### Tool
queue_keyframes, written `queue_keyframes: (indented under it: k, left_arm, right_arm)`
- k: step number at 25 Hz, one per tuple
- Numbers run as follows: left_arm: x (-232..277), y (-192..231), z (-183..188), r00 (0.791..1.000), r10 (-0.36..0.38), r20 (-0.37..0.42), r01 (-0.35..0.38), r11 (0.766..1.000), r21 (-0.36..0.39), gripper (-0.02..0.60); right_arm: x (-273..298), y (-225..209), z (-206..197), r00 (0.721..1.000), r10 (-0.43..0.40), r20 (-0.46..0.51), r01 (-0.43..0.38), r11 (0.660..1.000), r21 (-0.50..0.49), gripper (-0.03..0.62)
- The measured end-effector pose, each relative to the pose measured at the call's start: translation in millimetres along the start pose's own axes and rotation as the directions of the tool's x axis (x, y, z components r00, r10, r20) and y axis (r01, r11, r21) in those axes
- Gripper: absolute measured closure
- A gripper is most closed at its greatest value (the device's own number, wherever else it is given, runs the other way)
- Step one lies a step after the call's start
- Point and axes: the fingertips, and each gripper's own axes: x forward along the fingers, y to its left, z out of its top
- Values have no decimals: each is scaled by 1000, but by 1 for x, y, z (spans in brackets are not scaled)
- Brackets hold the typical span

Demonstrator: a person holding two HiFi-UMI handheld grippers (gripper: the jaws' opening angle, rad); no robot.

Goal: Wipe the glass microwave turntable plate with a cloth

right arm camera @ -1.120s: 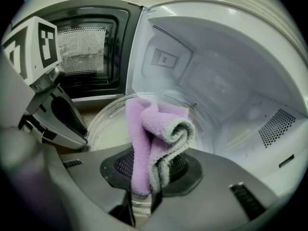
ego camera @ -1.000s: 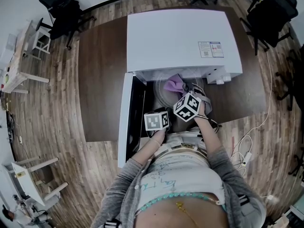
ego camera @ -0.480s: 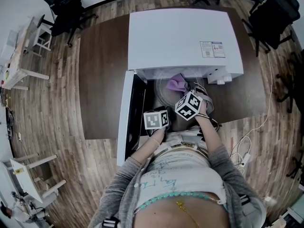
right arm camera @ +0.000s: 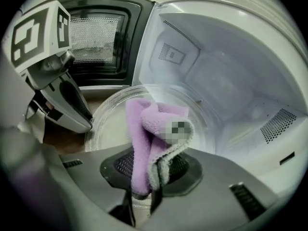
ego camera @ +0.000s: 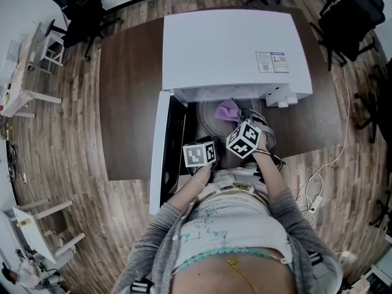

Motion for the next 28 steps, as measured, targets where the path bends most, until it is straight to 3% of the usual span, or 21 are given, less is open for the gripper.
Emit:
queue_keyframes:
  k: [13,28]
  left_arm:
    - [0,-1,0,1000,-12,1,12,1000,5,486]
    - [-1,-1,2,1000,-15,4,15,1000,-4,488]
  right_arm:
    - [4,20,17,997,64,34,-61,994,-87,480]
    - [13,7,48,993,96,75,-85,987,-136,479]
